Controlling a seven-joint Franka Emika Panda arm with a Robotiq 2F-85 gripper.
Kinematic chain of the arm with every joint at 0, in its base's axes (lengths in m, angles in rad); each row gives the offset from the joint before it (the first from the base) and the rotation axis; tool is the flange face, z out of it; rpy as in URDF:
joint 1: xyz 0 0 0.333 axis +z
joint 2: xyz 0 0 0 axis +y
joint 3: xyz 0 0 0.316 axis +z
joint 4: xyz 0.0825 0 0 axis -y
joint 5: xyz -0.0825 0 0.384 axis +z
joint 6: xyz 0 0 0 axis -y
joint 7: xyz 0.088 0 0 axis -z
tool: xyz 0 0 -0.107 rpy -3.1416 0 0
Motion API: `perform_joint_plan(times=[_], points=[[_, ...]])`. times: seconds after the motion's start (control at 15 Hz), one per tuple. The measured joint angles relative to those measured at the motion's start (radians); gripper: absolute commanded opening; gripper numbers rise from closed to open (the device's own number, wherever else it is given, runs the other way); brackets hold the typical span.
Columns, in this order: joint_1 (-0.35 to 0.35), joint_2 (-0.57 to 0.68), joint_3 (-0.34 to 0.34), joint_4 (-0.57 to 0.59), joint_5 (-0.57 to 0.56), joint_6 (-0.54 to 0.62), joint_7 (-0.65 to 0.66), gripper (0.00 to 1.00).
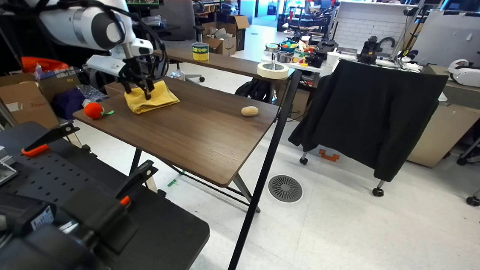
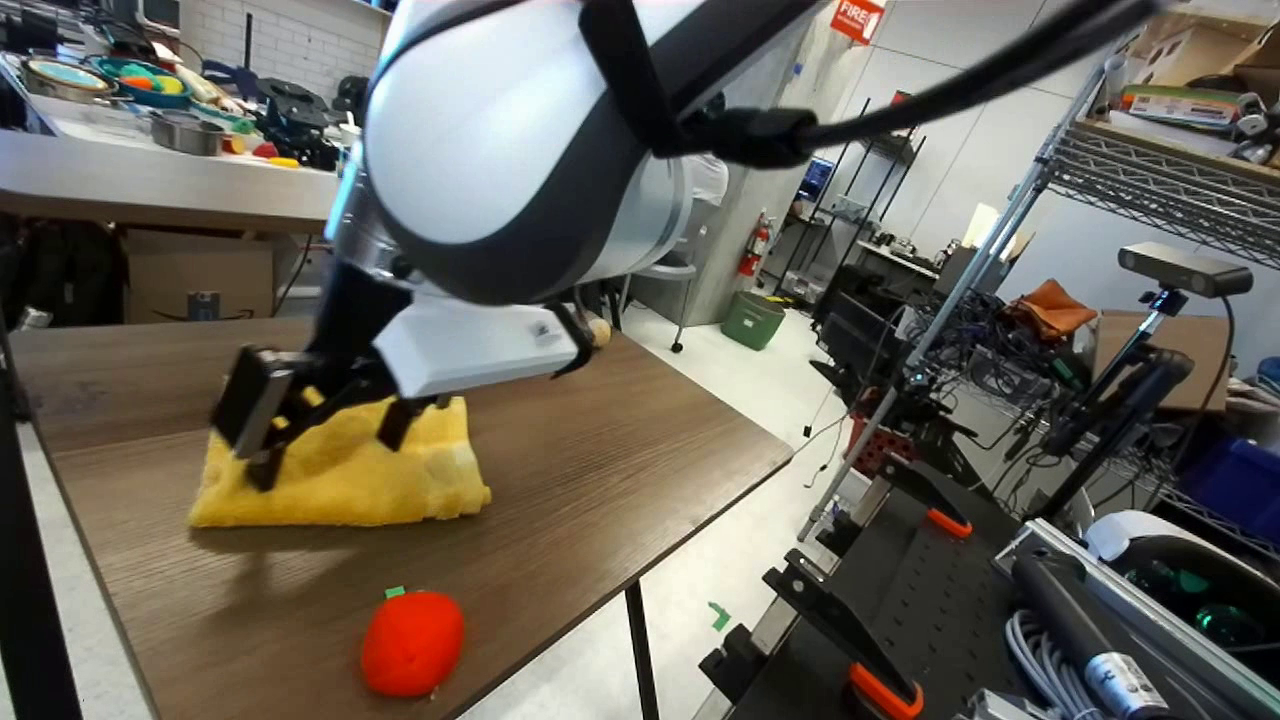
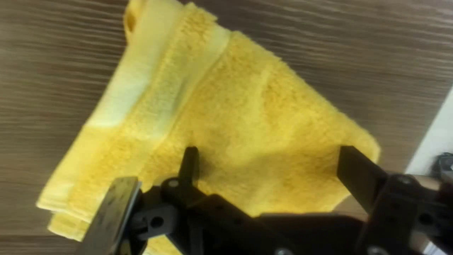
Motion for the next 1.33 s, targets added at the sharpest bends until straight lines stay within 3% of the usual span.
perform_joint_plan(times=[0.27,0.53,0.8,1.07,1.33], points=[[0.205,0.004,-0.137,-0.019,-0.052,0.152,0.131,1.0],[0.307,0.029,-0.285,-0.001,-0.052,0.162,0.217,1.0],[0.298,0.04,-0.334,0.013,-0.052,0.132,0.24,1.0],[0.221,0.054,-0.26,0.028,-0.052,0.081,0.184,1.0],[0.211,0.056,-0.249,0.036,-0.052,0.074,0.178,1.0]])
